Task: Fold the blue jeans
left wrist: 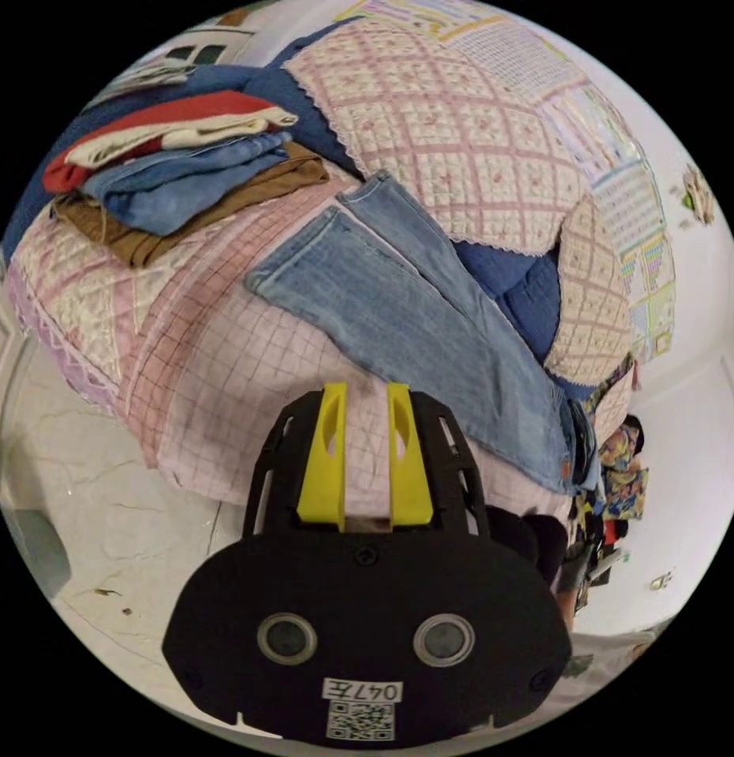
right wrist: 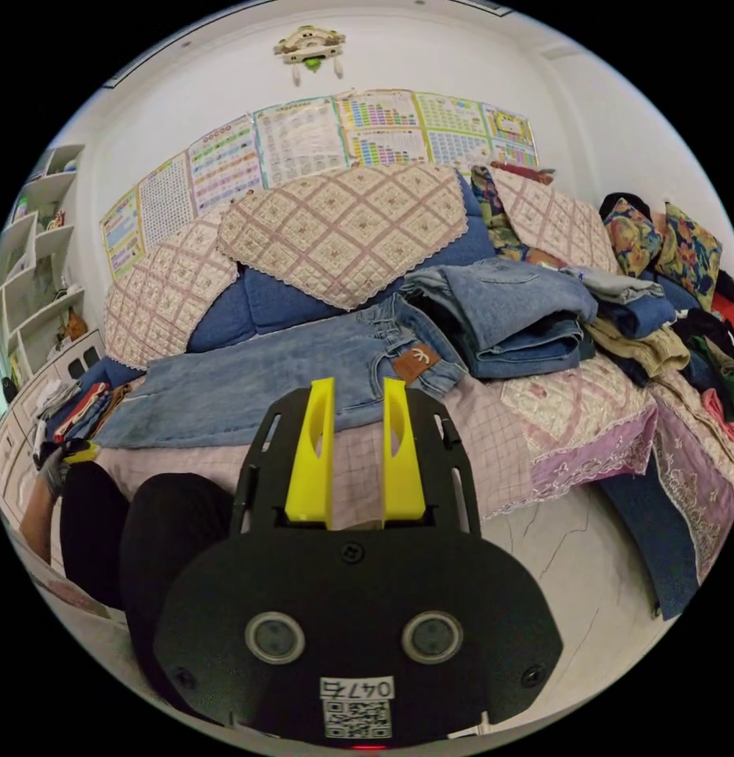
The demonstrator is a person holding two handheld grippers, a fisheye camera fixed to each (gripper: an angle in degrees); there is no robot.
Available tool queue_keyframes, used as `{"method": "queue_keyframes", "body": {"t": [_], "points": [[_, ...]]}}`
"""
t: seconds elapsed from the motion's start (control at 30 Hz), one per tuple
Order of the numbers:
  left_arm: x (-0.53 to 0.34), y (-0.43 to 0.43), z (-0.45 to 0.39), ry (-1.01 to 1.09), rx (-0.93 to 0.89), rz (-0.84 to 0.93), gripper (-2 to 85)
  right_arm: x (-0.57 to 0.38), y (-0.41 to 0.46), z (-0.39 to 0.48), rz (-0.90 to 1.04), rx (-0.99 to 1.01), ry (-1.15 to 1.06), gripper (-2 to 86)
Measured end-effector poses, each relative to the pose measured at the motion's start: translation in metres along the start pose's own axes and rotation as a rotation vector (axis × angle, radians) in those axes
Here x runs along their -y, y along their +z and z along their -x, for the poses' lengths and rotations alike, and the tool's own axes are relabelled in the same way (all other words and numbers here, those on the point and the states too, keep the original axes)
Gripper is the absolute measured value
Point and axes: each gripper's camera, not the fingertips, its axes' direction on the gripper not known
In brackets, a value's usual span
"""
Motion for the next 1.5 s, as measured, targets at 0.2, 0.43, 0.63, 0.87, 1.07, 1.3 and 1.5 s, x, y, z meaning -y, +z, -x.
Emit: {"method": "queue_keyframes", "body": {"t": [0.2,0.43,0.63,0.87,1.07,1.3,1.5], "points": [[0.006,0.026,0.065,-0.097,-0.117,-0.075,7.9,0.036,0.016,-0.047,0.045,-0.017,0.057,5.5],[0.016,0.067,0.092,-0.049,-0.112,-0.049,6.7,0.095,0.058,-0.110,0.125,0.034,0.232,6.2],[0.020,0.091,0.102,-0.012,-0.128,-0.079,1.4,0.136,0.101,-0.157,0.238,0.032,0.389,7.2],[0.024,0.108,0.088,0.070,-0.145,-0.129,-0.7,0.184,0.144,-0.169,0.346,0.117,0.372,2.8],[0.031,0.123,0.069,0.108,-0.157,-0.177,-0.9,0.242,0.138,-0.165,0.235,0.186,0.286,-0.8],[0.056,0.125,0.028,0.127,-0.126,-0.324,-0.9,0.329,0.125,-0.134,0.001,0.184,0.198,-1.0],[0.130,0.161,-0.037,0.233,-0.026,-0.309,-0.8,0.410,0.182,-0.105,-0.062,0.138,0.213,-1.0]]}}
